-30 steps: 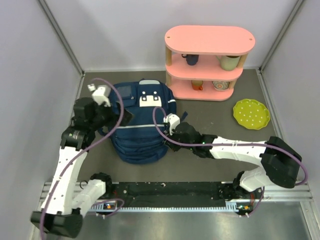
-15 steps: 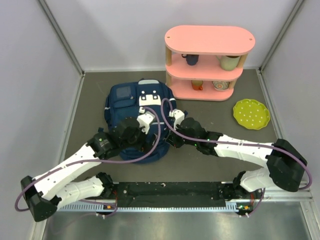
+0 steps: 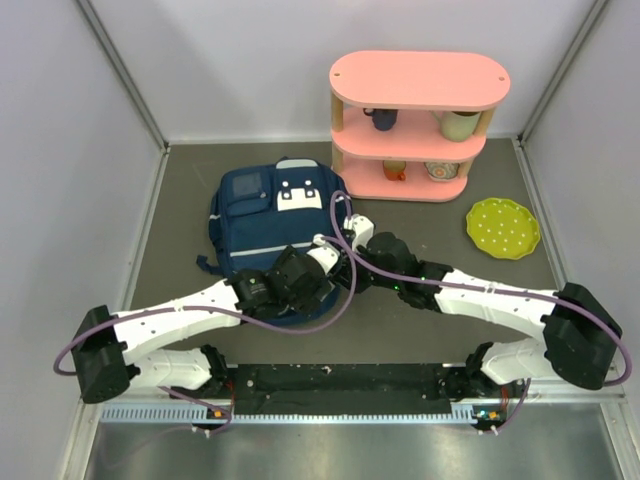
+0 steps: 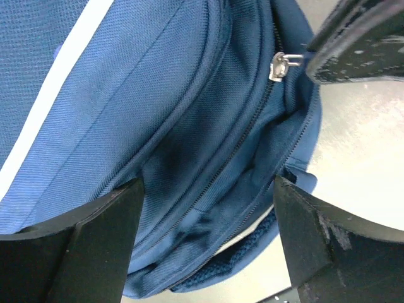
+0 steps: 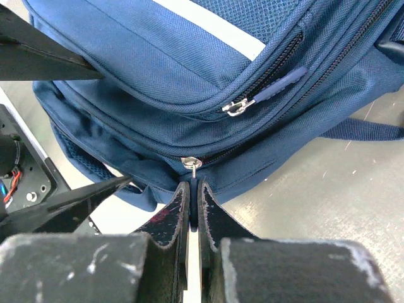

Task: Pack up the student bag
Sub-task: Zip the student bag at the center of the board.

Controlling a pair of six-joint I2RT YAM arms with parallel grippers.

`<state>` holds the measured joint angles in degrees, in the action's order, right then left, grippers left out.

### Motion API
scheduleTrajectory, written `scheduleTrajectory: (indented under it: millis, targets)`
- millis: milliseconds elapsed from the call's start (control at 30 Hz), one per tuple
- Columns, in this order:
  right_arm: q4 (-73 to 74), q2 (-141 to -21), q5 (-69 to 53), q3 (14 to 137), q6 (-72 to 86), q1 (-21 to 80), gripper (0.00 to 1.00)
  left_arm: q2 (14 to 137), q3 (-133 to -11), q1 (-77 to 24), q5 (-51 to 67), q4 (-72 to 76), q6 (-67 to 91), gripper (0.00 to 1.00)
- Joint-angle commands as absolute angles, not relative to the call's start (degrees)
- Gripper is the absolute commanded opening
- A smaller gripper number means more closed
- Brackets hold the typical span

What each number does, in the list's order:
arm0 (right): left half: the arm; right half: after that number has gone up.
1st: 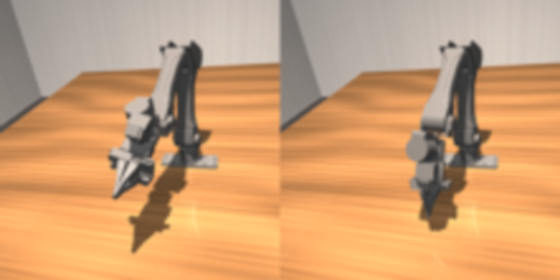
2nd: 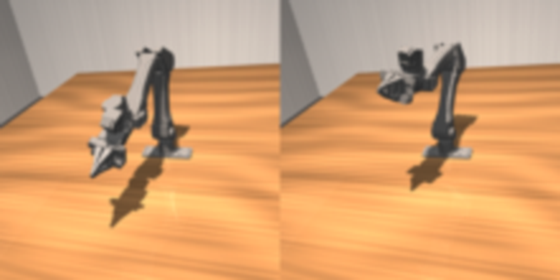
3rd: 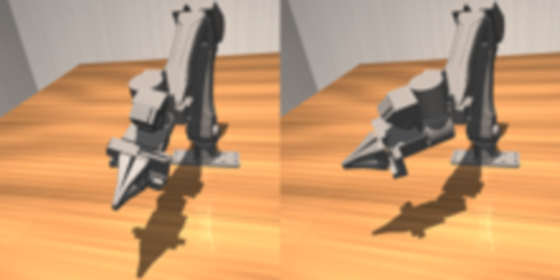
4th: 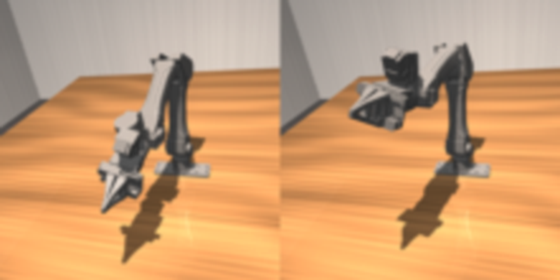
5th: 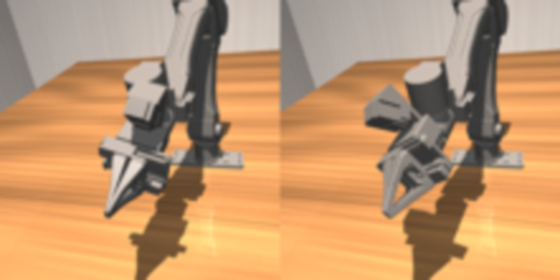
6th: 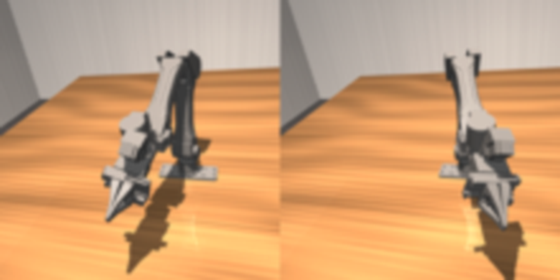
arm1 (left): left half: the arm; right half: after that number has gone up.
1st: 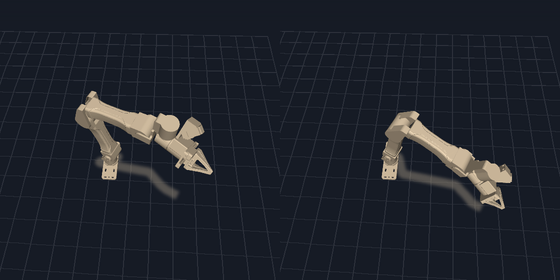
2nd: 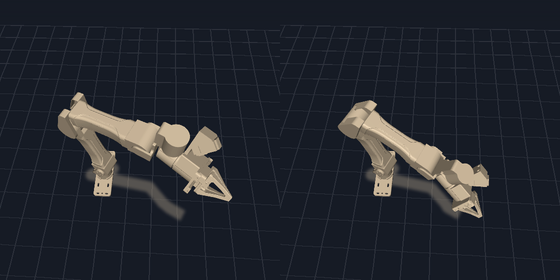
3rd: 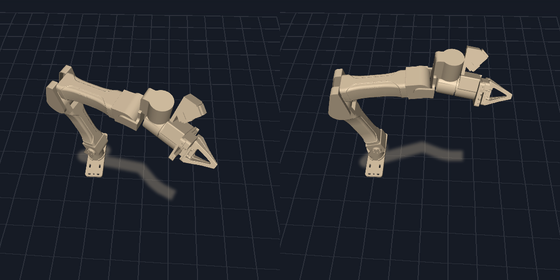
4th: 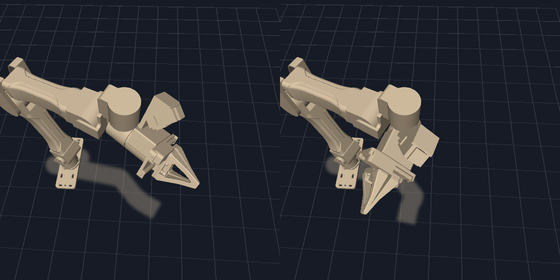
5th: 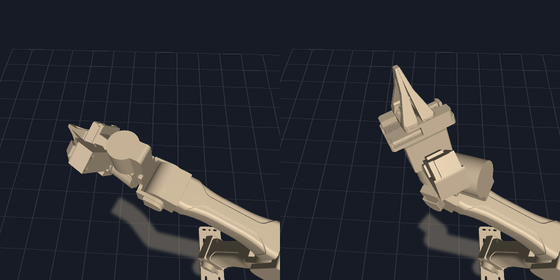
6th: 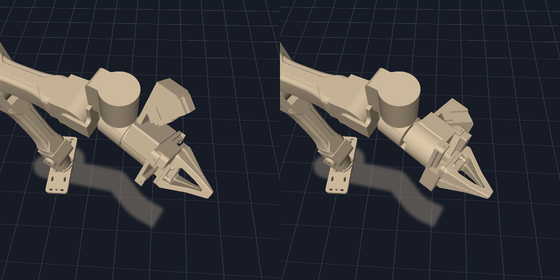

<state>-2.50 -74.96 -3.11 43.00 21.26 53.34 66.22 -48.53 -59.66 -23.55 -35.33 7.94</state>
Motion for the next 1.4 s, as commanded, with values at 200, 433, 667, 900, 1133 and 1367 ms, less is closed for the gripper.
scheduleTrajectory:
  millis: [200, 433, 667, 900, 1133, 1367]
  targets:
    - [-5.54, -70.67, -3.69, 42.63, 21.97, 52.38, 0.0, 65.58, -48.69, -59.77, -35.07, -27.43, 8.97, 0.55]
    - [-5.71, -70.05, -3.43, 41.75, 22.41, 52.29, 0.0, 65.65, -48.43, -59.68, -34.02, -26.98, 7.73, 0.0]
    - [-4.57, -71.01, -0.18, 42.89, 21.18, 51.07, 0.0, 65.39, -48.52, -59.85, -30.24, -32.42, 11.33, 0.0]
    - [-4.48, -73.39, 3.24, 44.47, 19.78, 45.09, 0.0, 60.82, -48.78, -59.85, -22.51, -36.9, 17.21, 0.0]
    - [-7.37, -75.32, 2.38, 45.7, 18.02, 41.05, 0.0, 57.31, -47.55, -59.85, -19.16, -42.71, 24.87, 0.0]
    - [-10.72, -78.3, 2.72, 47.02, 17.05, 40.43, 0.0, 49.85, -44.04, -59.85, -16.35, -46.67, 33.12, 0.0]
